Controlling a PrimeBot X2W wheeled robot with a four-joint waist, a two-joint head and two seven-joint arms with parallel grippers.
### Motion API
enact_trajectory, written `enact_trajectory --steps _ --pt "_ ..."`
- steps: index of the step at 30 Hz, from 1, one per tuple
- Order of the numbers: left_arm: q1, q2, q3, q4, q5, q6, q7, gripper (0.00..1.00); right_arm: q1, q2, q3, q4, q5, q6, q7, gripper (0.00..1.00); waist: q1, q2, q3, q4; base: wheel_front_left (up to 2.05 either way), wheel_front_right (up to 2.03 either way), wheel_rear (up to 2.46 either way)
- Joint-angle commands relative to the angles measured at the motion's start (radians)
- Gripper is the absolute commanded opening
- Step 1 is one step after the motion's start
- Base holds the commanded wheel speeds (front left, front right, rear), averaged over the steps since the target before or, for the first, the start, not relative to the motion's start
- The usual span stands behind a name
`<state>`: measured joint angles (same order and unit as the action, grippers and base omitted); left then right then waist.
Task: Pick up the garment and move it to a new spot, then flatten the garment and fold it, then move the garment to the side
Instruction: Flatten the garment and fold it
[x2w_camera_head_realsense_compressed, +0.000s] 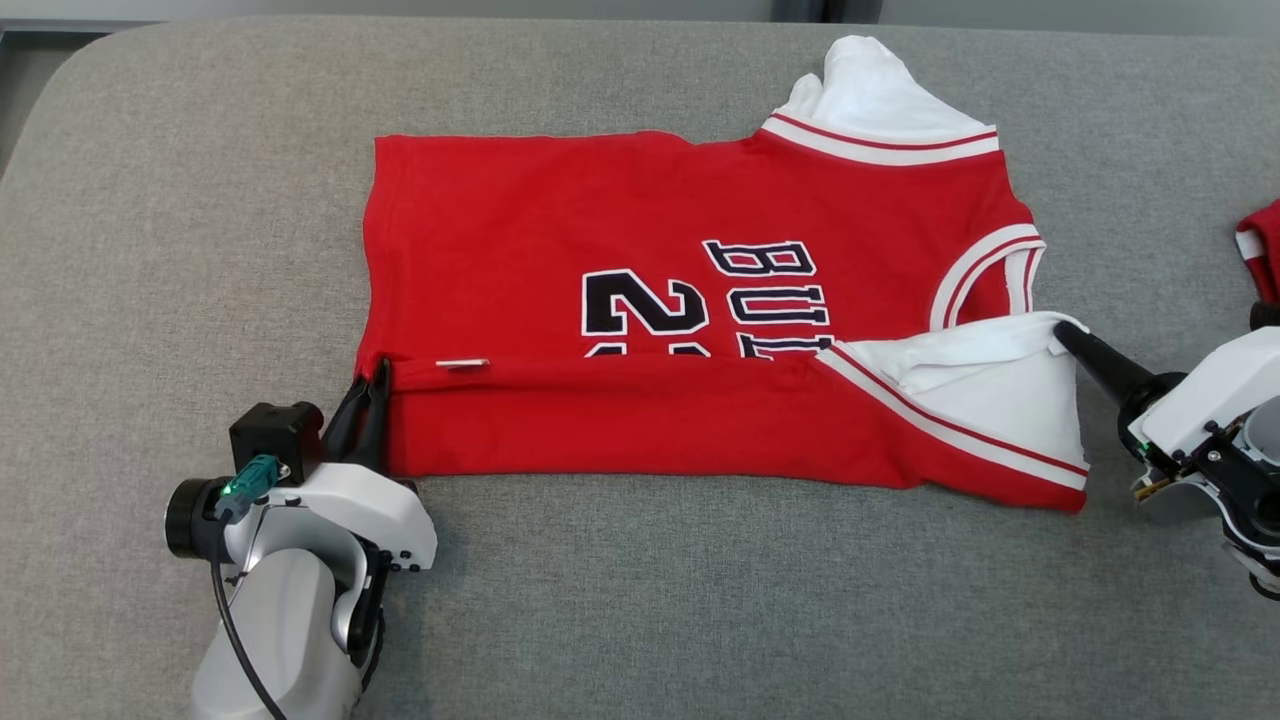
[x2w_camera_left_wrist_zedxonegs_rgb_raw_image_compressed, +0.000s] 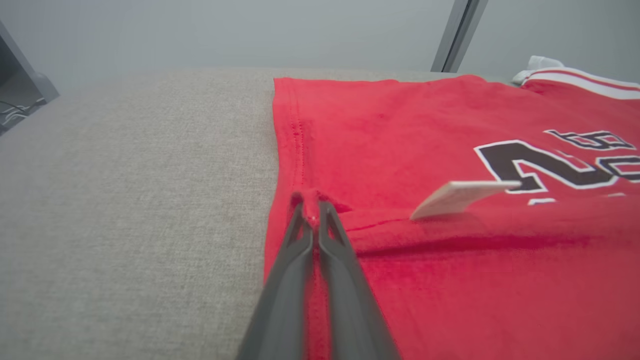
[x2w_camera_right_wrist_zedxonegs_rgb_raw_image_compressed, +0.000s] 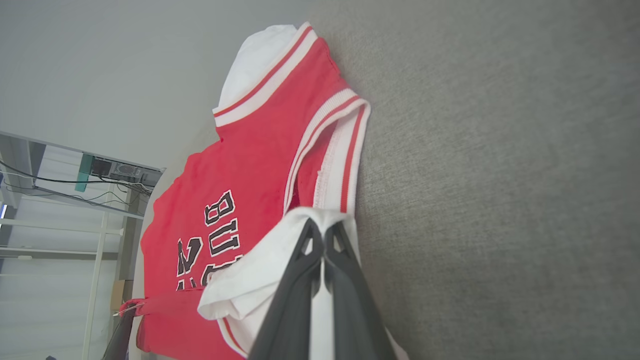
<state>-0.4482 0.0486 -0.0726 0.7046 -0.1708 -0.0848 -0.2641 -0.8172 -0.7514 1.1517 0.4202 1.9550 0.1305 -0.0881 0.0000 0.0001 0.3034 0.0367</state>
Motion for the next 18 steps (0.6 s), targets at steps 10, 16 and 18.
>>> enact_trajectory --steps 10,16,18 --pt "-0.029 0.004 -0.026 0.029 -0.027 0.035 -0.001 1.00 -0.036 0.030 0.015 0.068 0.008 0.001 -0.019 1.00 0.0000 -0.0001 0.007 0.006 0.00 0.00 0.00" --pt "-0.012 0.004 -0.021 0.018 -0.031 0.049 -0.001 1.00 -0.025 0.033 0.008 0.073 0.010 0.001 -0.041 1.00 0.0000 -0.0001 -0.014 0.009 0.00 0.00 0.00" --pt "0.002 0.004 -0.017 0.007 -0.031 0.052 -0.001 1.00 -0.017 0.030 0.007 0.076 0.010 0.001 -0.049 1.00 0.0000 -0.0001 -0.027 0.009 0.00 0.00 0.00"
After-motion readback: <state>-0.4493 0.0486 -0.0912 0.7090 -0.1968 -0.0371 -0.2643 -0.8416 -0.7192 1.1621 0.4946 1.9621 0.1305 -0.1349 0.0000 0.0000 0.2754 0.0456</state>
